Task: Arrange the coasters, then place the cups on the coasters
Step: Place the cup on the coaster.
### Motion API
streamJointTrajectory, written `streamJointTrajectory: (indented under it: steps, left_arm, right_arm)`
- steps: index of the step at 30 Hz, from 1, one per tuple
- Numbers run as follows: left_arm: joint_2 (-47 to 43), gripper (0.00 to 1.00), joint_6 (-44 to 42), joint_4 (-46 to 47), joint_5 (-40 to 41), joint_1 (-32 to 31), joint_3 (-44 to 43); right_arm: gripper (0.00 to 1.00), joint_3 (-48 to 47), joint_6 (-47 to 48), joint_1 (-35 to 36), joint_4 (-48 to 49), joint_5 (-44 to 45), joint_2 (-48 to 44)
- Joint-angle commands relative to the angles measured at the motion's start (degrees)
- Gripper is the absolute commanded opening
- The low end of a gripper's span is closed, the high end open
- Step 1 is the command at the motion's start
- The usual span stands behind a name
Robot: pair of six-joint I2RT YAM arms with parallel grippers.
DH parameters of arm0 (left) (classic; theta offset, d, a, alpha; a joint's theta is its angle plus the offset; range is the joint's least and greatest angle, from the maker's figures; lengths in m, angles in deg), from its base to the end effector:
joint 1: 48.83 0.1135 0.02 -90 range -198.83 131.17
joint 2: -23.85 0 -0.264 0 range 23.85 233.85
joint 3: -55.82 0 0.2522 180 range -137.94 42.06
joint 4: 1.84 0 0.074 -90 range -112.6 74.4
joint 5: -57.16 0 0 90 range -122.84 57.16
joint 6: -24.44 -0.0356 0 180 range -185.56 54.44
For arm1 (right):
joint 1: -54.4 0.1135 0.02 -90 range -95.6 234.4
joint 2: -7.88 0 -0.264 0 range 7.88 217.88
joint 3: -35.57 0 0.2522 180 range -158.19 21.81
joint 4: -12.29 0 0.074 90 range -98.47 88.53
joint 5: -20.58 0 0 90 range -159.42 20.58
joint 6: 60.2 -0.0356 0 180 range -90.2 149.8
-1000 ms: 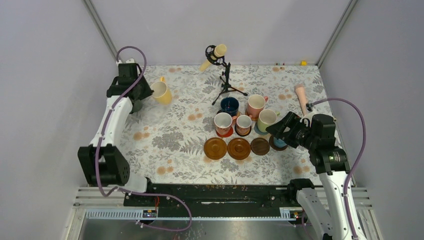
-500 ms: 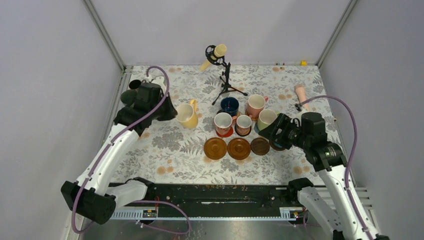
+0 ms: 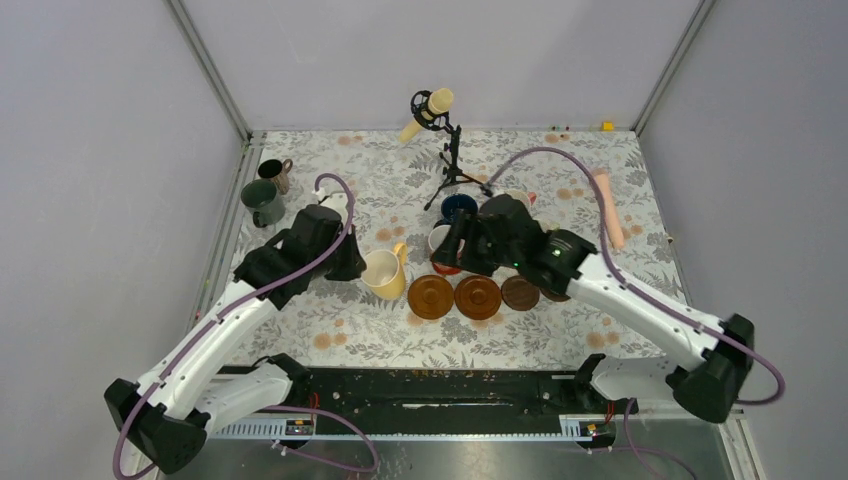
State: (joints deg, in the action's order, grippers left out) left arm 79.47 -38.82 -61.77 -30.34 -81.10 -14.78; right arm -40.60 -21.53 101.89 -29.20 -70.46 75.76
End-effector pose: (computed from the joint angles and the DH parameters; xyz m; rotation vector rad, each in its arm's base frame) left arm 0.1633 -0.1012 0.3192 0.0941 2.3982 -0.4446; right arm 0.1765 0.1935 0.3344 0.0667 2.3301 0.9709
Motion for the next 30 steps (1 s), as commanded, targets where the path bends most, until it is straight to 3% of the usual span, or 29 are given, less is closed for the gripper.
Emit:
streamJointTrajectory:
  steps: [1,9,22,26,30]
  left_arm:
    - [-2.92,0.00,2.29,6.85,0.39,-0.81,0.56]
    - [-4.30,0.00,2.77,8.35,-1.94,-1.11,2.31]
    - [-4.65,0.00,3.70,9.68,-2.24,-1.15,3.86]
    - [-4.84,0.00,4.55,10.25,-4.56,-1.14,3.87]
    - [-5.25,0.00,5.51,10.69,-6.57,-1.17,3.78]
  right_arm:
    - [0.65,-9.23,-3.20,4.85,4.25,6.85,6.95]
    - [0.63,-16.80,-2.79,8.43,2.93,5.65,17.58]
    - [0.53,-22.27,-0.57,10.28,-2.78,2.69,26.34]
    - [0.45,-22.27,-0.58,10.42,-2.75,3.70,26.79]
    - [0.28,-22.31,-0.22,10.40,-2.70,4.47,26.61]
